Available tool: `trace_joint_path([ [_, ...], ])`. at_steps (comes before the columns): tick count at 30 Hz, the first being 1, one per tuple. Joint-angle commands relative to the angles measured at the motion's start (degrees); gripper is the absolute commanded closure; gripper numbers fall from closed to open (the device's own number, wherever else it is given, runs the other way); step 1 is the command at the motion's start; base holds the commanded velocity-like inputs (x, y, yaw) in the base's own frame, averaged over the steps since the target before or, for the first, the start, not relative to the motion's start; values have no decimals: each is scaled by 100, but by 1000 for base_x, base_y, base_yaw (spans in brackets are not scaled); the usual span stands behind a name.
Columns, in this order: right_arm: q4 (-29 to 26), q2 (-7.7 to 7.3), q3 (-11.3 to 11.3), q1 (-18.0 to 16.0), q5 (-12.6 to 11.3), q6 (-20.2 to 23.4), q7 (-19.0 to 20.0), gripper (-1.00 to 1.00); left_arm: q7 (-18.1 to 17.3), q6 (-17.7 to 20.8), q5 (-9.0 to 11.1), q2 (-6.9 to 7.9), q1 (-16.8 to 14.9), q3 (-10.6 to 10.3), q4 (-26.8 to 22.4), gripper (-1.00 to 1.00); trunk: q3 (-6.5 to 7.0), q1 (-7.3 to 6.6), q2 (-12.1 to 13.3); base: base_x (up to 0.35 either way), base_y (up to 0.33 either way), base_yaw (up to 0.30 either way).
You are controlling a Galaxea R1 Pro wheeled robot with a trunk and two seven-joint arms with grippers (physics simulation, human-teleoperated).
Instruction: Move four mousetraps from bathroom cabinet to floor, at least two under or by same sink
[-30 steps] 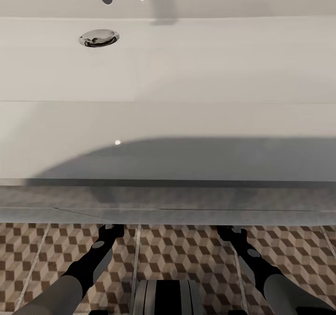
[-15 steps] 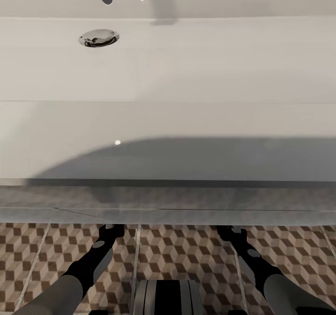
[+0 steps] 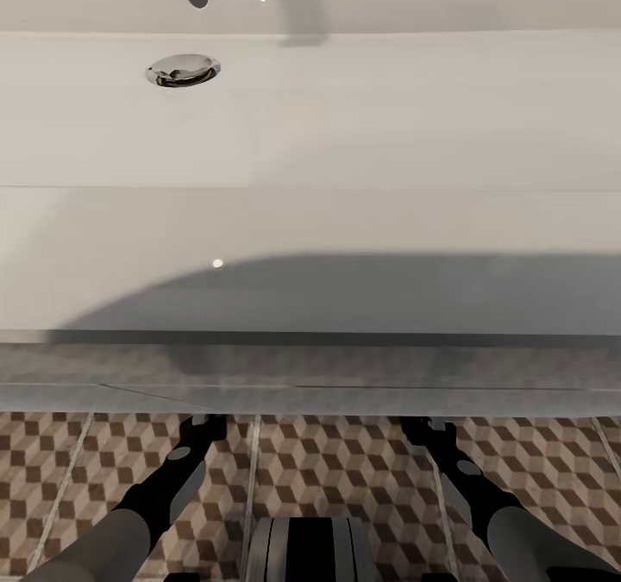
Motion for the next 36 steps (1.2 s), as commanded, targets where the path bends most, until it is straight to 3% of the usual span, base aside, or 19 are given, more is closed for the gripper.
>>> trace_joint_path([
  [1, 6, -1, -13, -3, -47, -18, 52, 100, 39, -22, 52, 16, -3, -48, 5, 100, -3, -1, -1, 0, 0, 0],
  [24, 6, -1, 4, -3, -55, -18, 50, 100, 63, -24, 38, -45, -2, -64, -66, 100, -3, -1, -1, 0, 0, 0],
  [36, 6, -1, 5, -3, -62, -18, 43, 100, 363, -14, 63, -60, -3, -70, -80, 100, -3, -1, -1, 0, 0, 0],
])
